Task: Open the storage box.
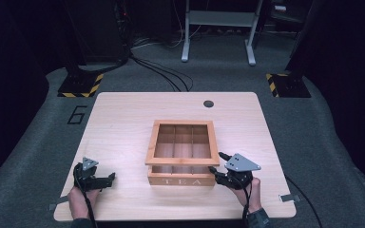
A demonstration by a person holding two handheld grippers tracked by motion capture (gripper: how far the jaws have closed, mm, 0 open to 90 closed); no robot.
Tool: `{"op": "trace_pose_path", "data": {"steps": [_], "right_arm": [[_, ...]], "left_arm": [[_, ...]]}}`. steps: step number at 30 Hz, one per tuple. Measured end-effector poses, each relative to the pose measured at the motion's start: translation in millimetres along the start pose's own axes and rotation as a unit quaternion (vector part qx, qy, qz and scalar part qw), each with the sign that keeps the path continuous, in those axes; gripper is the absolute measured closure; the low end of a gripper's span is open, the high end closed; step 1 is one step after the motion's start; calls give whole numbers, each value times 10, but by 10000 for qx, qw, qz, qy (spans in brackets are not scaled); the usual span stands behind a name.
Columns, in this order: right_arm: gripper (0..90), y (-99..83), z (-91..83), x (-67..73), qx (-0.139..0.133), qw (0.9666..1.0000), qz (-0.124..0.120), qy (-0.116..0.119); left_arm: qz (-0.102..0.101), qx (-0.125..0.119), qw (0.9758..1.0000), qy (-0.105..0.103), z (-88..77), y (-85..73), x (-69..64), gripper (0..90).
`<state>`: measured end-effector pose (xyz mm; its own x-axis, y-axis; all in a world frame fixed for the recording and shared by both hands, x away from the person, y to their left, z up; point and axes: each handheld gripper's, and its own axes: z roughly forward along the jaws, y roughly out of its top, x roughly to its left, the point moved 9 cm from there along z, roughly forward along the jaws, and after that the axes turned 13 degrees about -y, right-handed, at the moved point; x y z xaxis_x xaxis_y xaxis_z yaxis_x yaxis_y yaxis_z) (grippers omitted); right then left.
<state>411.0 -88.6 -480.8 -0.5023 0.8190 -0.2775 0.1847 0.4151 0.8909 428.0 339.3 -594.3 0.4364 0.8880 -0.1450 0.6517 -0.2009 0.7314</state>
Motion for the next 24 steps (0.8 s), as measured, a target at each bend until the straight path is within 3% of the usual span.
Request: {"op": "trace_pose_path", "data": {"steps": [19,24], "right_arm": [[435,379,16,-148,-282,9983,-520,-13],[451,456,19,-190,-316,9980,-543,16]], "left_arm": [[-5,5,10000,-2,-1,-1,1,9],[-6,12,10000,5,-2,-1,4,9]]}}
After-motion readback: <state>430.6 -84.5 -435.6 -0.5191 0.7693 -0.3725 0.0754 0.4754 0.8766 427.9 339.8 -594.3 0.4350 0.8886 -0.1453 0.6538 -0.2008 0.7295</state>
